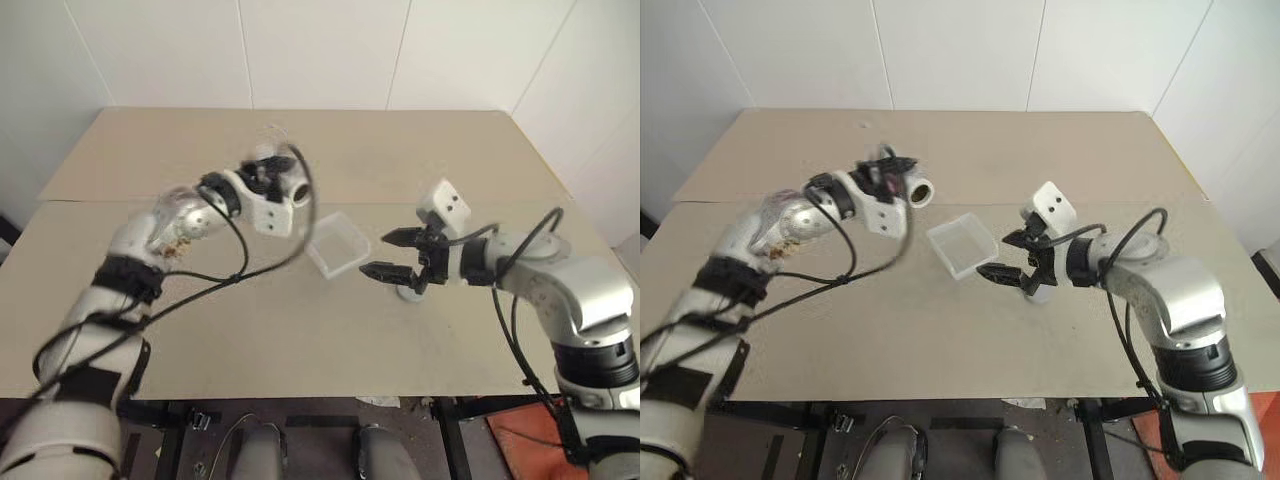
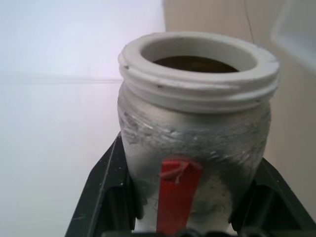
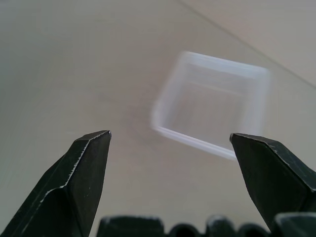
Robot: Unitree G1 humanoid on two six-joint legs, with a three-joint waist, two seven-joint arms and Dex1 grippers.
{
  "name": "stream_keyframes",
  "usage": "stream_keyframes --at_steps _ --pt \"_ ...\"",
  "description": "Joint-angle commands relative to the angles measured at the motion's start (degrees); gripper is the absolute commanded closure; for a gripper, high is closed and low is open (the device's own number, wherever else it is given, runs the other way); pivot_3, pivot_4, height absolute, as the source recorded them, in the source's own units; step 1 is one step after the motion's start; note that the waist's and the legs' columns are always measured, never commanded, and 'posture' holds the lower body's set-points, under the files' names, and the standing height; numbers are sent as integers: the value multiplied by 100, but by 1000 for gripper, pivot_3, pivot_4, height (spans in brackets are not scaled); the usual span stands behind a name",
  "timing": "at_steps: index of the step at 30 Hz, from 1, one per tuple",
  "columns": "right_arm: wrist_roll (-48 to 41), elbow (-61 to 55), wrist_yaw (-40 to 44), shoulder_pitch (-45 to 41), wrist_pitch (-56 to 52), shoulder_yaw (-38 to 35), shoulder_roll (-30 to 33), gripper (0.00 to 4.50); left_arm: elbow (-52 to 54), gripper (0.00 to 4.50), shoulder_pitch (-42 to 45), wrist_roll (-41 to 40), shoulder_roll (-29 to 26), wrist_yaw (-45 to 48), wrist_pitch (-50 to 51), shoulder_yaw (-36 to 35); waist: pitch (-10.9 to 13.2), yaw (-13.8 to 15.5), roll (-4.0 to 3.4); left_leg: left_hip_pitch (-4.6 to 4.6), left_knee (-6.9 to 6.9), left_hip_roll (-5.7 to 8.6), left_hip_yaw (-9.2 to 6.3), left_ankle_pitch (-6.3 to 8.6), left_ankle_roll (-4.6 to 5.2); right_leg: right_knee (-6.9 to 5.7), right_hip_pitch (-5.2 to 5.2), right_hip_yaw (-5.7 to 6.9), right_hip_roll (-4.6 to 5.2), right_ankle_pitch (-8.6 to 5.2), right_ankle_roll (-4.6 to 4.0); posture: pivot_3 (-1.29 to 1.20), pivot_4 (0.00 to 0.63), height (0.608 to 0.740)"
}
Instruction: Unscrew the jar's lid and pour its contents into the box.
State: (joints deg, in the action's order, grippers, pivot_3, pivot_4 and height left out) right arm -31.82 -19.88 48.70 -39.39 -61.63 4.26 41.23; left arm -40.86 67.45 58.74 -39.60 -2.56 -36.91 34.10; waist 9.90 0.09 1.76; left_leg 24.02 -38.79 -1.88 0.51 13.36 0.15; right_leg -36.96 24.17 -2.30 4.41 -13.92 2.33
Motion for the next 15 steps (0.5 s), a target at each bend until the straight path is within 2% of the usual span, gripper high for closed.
stream_keyframes --at_steps 1,4,7,10,15 --pt "-51 24 375 -194 235 140 157 24 -819 2585 769 1727 250 -2244 373 1086 0 28 0 5 1 2 0 0 0 3 4 1 1 1 3 0 150 740" --pt "-144 -6 481 -225 277 76 162 24 -1588 2585 1270 2429 782 -3421 953 1752 1 63 1 23 -2 1 1 0 0 -10 20 2 3 -1 6 0 150 740" --pt "-261 -130 544 -146 321 -26 182 24 -2145 2585 1628 2989 1234 -4203 1568 2342 2 70 3 40 -7 2 -4 0 0 -16 28 10 4 2 8 0 150 740" --pt "-293 -212 493 -72 355 -88 155 24 -2535 2585 1729 3275 1490 -4500 1840 2813 2 60 4 52 -7 4 -7 0 0 -16 36 12 5 2 10 0 150 740" --pt "-473 -461 283 77 301 -319 115 24 -2945 2585 1725 3181 1667 -4570 1973 3029 3 26 4 50 -5 2 -7 0 0 -17 41 10 2 2 9 0 150 740"
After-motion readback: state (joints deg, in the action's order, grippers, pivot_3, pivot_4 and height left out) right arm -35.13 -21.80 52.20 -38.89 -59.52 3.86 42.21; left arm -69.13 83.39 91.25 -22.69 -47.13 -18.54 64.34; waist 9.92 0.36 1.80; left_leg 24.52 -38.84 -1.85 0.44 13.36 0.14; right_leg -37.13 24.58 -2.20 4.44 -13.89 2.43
